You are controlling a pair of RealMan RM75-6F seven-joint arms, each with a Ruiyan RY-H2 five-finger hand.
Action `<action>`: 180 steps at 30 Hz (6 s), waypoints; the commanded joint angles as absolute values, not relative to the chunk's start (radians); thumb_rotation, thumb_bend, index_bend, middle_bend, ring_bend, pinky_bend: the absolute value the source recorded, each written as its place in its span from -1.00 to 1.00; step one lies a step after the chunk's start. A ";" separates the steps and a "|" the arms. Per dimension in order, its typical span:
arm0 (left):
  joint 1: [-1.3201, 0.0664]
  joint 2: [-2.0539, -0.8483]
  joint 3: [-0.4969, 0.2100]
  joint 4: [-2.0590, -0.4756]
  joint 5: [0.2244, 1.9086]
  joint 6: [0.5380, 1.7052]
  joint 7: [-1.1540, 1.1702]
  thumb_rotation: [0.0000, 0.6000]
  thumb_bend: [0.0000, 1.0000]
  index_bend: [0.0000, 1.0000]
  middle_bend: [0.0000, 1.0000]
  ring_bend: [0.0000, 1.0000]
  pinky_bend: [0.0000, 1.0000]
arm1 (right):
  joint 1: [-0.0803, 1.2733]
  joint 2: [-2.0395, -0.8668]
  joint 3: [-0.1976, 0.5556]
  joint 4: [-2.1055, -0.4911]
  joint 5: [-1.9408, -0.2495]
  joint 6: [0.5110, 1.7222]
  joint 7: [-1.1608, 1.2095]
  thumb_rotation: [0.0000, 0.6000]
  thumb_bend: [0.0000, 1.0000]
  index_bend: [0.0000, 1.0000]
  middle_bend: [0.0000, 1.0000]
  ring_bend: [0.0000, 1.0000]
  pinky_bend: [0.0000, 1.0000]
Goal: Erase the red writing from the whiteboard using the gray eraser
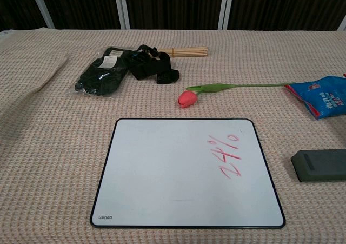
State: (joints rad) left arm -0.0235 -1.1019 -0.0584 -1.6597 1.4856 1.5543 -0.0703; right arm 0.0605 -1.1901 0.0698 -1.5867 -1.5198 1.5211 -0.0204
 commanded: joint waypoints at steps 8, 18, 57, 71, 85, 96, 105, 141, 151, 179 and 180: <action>-0.021 -1.101 -0.056 -1.660 1.487 1.556 -0.068 1.00 0.12 -0.66 -0.90 -0.95 -0.81 | 0.056 -1.185 0.072 -1.587 -1.522 1.532 -0.011 1.00 -0.74 -1.00 -0.95 -0.82 -0.69; -0.025 -1.106 -0.055 -1.661 1.492 1.552 -0.061 1.00 0.12 -0.66 -0.90 -0.95 -0.81 | 0.052 -1.175 0.071 -1.591 -1.516 1.530 -0.007 1.00 -0.74 -1.00 -0.95 -0.82 -0.69; -0.025 -1.105 -0.059 -1.670 1.475 1.545 -0.063 1.00 0.12 -0.66 -0.90 -0.95 -0.81 | 0.190 -1.215 -0.043 -1.637 -1.607 1.208 0.058 1.00 -0.71 -0.81 -0.62 -0.60 -0.69; -0.025 -1.104 -0.059 -1.670 1.472 1.544 -0.060 1.00 0.12 -0.66 -0.90 -0.95 -0.81 | 0.223 -1.308 -0.027 -1.550 -1.578 1.170 0.022 1.00 -0.47 -0.55 -0.46 -0.44 -0.57; -0.027 -1.105 -0.059 -1.672 1.466 1.538 -0.050 1.00 0.12 -0.66 -0.90 -0.95 -0.81 | 0.235 -1.356 -0.021 -1.502 -1.569 1.178 0.022 1.00 -0.33 -0.36 -0.33 -0.33 -0.44; -0.026 -1.104 -0.060 -1.674 1.464 1.537 -0.049 1.00 0.12 -0.65 -0.90 -0.95 -0.81 | 0.247 -1.376 -0.030 -1.489 -1.572 1.170 0.013 1.00 -0.30 -0.27 -0.28 -0.29 -0.41; -0.026 -1.103 -0.060 -1.673 1.465 1.538 -0.052 1.00 0.12 -0.65 -0.90 -0.95 -0.81 | 0.256 -1.378 -0.035 -1.496 -1.575 1.168 0.005 1.00 -0.17 -0.18 -0.17 -0.20 -0.33; -0.027 -1.103 -0.059 -1.677 1.460 1.531 -0.048 1.00 0.12 -0.63 -0.90 -0.95 -0.80 | 0.464 -1.459 0.133 -1.575 -1.440 1.022 -0.059 1.00 0.05 0.04 0.01 0.00 -0.13; -0.027 -1.100 -0.061 -1.677 1.454 1.529 -0.054 1.00 0.12 -0.63 -0.90 -0.95 -0.80 | 0.524 -1.570 0.173 -1.538 -1.352 0.985 -0.144 1.00 0.05 0.04 0.01 0.00 -0.13; -0.029 -1.094 -0.062 -1.671 1.451 1.521 -0.070 1.00 0.12 -0.63 -0.90 -0.95 -0.80 | 0.545 -1.681 0.114 -1.520 -1.312 1.017 -0.246 1.00 0.03 0.04 -0.02 -0.01 -0.13; -0.029 -1.094 -0.062 -1.671 1.451 1.522 -0.070 1.00 0.12 -0.63 -0.90 -0.95 -0.80 | 0.541 -1.678 0.106 -1.526 -1.315 1.020 -0.248 1.00 0.03 0.04 -0.01 -0.01 -0.13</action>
